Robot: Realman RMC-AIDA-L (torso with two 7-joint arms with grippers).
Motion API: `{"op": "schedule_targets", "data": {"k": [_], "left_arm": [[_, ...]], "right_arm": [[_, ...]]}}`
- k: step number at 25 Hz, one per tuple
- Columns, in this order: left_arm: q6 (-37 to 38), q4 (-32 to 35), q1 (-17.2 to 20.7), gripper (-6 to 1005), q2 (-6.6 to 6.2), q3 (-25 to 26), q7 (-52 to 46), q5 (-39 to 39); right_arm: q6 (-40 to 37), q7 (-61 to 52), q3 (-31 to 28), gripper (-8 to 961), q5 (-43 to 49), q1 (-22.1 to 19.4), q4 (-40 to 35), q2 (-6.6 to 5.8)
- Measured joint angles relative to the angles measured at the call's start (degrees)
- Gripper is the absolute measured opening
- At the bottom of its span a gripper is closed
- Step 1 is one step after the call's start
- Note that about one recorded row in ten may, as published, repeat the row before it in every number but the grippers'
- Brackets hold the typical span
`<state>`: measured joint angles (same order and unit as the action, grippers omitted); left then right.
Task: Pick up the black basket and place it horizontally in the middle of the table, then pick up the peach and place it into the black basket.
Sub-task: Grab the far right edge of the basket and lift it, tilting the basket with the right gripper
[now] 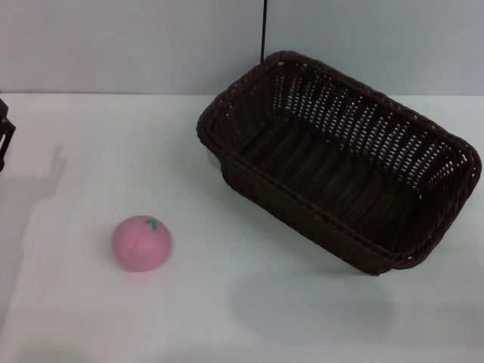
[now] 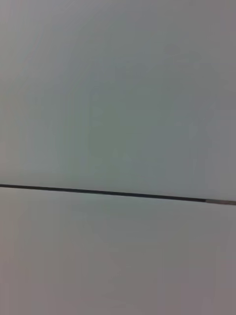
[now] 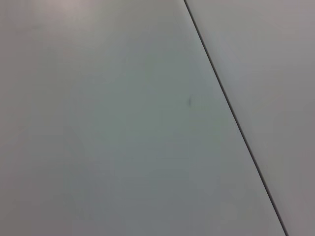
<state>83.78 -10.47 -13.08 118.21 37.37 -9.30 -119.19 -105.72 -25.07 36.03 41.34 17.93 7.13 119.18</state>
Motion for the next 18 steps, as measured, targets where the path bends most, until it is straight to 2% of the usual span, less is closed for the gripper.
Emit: {"op": "schedule_targets", "data": {"k": [13, 16, 18], "left_arm": [[0.7, 1.6, -0.1, 809, -0.08, -3.8, -1.2, 0.0], [0.8, 2.0, -0.4, 808, -0.1, -4.4, -1.2, 0.0], [1.2, 2.1, -0.5, 807, -0.12, -4.6, -1.2, 0.0]], "right_arm": [[-0.5, -1.1, 0.5, 679, 0.4, -0.3, -1.3, -0.14], [-0.5, -4.6, 0.9, 679, 2.6, -1.4, -5.3, -0.51], [-0.2, -9.5, 1.0, 679, 5.8, -3.4, -11.6, -0.63]]}}
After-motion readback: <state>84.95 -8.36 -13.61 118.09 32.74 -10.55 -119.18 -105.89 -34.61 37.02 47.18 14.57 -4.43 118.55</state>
